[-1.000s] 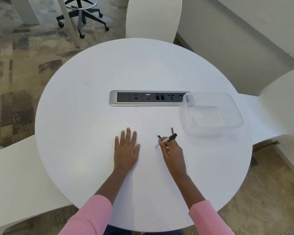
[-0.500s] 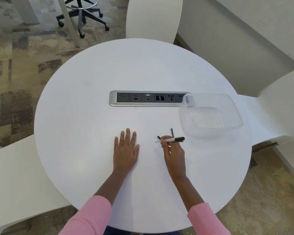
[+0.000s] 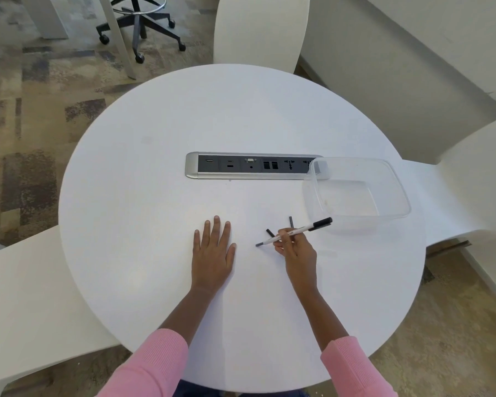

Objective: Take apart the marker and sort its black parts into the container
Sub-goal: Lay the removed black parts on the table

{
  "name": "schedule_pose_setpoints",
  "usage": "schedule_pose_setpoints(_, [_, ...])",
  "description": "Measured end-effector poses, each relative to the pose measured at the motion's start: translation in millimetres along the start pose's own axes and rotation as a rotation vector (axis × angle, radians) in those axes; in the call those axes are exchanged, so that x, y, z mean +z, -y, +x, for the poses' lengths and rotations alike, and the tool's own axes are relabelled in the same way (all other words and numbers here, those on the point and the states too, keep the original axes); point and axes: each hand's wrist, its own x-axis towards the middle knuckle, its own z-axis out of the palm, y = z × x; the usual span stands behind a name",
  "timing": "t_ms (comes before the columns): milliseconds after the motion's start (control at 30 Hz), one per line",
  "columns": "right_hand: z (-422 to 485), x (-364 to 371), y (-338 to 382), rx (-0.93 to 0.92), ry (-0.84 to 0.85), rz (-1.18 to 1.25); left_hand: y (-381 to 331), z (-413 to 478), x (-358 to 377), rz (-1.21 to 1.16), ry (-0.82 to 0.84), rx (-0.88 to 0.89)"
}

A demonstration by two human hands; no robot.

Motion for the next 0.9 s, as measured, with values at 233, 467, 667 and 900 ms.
schedule_pose_setpoints(233, [15,-6,14,0.03,-0.006,0.081,0,0,0,-0.013,-0.01,0.005])
schedule_pose_setpoints(467, [31,4,28,0.048,0.088,0.008,1,-1,-1,0.02,-0.028,0.021])
schedule_pose_setpoints(667, [32,10,35,-0.015,0.126,-0.119,1,-1,0,0.01,-0.033,0.021])
schedule_pose_setpoints(900, [19,-1,14,-0.087,0.227,-0.664,1,-1,0,-0.017,-0.012,-0.001])
